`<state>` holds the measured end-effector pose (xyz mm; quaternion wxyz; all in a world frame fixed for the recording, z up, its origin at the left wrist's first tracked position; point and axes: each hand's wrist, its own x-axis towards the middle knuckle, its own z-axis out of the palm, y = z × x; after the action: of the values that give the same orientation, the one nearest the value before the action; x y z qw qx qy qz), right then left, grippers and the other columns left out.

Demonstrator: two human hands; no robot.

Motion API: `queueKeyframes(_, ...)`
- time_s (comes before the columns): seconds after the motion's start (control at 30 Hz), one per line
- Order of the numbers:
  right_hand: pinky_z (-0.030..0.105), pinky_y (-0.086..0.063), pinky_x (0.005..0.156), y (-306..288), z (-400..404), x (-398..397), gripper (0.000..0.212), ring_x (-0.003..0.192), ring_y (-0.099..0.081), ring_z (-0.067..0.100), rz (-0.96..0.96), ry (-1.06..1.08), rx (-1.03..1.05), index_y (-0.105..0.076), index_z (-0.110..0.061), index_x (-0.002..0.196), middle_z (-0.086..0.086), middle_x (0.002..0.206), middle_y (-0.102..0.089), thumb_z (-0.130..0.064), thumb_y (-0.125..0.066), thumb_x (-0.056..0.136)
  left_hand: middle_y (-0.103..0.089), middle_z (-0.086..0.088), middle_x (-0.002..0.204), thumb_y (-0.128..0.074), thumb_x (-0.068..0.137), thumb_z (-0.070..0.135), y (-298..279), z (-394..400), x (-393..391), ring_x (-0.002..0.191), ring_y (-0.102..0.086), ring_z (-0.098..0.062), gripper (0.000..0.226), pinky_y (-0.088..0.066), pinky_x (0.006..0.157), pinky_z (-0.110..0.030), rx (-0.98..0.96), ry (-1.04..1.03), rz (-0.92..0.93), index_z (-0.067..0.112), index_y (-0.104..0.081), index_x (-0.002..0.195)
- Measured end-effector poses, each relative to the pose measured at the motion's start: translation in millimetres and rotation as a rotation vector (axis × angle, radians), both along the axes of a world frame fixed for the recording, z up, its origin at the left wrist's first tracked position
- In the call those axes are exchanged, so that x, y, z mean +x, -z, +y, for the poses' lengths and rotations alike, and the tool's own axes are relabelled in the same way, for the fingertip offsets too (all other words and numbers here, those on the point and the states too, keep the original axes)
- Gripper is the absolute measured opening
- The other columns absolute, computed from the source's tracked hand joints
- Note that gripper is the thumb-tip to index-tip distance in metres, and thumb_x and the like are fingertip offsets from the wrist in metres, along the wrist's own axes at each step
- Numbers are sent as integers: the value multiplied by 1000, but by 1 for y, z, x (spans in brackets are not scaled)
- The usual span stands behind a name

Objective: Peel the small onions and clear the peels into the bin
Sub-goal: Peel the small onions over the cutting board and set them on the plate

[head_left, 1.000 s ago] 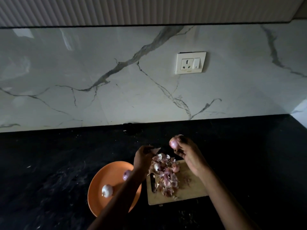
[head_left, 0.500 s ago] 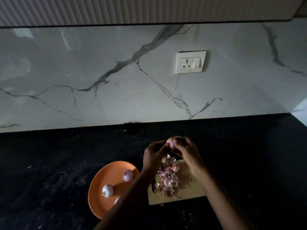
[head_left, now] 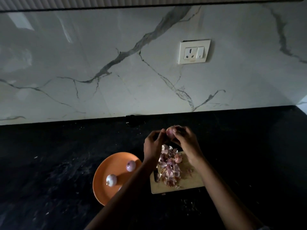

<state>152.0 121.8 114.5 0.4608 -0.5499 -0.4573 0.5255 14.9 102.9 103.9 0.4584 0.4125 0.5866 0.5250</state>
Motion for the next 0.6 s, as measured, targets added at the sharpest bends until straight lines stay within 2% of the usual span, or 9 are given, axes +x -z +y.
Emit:
queueKeyframes(0.07, 44, -57, 94, -1, -1, -1, 35, 101, -71, 13, -48, -21, 3, -63, -28, 110, -2, 107, -73, -50, -74, 85, -75, 1, 91, -71, 80, 57, -3, -1, 1, 87, -74, -17, 34, -59, 84, -49, 10, -5, 6, 27, -69, 96)
queueKeyframes(0.13, 42, -57, 93, -2, -2, -3, 34, 101, -70, 11, -68, -26, 15, -63, -32, 107, -5, 106, -73, -53, -74, 83, -73, 1, 88, -75, 84, 47, 0, -1, 2, 84, -72, -16, 24, -60, 80, -45, 49, -33, 50, 26, -65, 92)
queueKeyframes(0.27, 48, -56, 94, -1, 0, -4, 53, 102, -70, 15, -40, 5, 8, -65, -31, 106, -2, 108, -73, -66, -74, 67, -67, 2, 85, -70, 93, 33, 3, -2, 4, 78, -66, -6, 15, -52, 67, -24, 88, -86, 158, 22, -59, 90)
queueKeyframes(0.33, 48, -56, 95, 0, 0, -3, 48, 103, -70, 15, -31, 4, 0, -66, -31, 106, -2, 108, -73, -62, -76, 70, -65, 5, 84, -70, 93, 30, 1, -2, 4, 73, -62, 4, 15, -47, 62, -13, 76, -90, 187, 21, -58, 91)
queueKeyframes(0.4, 50, -55, 97, -1, 1, -2, 43, 104, -70, 17, 23, 1, -12, -68, -28, 107, 0, 109, -74, -54, -78, 74, -64, 7, 82, -72, 91, 27, 0, 0, 3, 70, -60, 8, 16, -46, 60, -9, 61, -99, 200, 19, -58, 91)
queueKeyframes(0.5, 51, -53, 100, -1, 0, 1, 45, 109, -69, 19, 69, -29, -12, -68, -22, 113, 3, 113, -73, -47, -78, 77, -65, 10, 84, -74, 89, 23, 7, 4, -4, 74, -62, 6, 16, -47, 64, -13, -1, -103, 254, 21, -59, 94)
queueKeyframes(0.6, 45, -55, 97, 0, -4, 6, 41, 112, -67, 16, -55, -64, 58, -67, -33, 113, -3, 116, -72, -52, -76, 77, -69, 9, 92, -69, 91, 17, 15, 7, -14, 87, -67, -11, 10, -52, 76, -29, -110, -3, 309, 22, -65, 98)
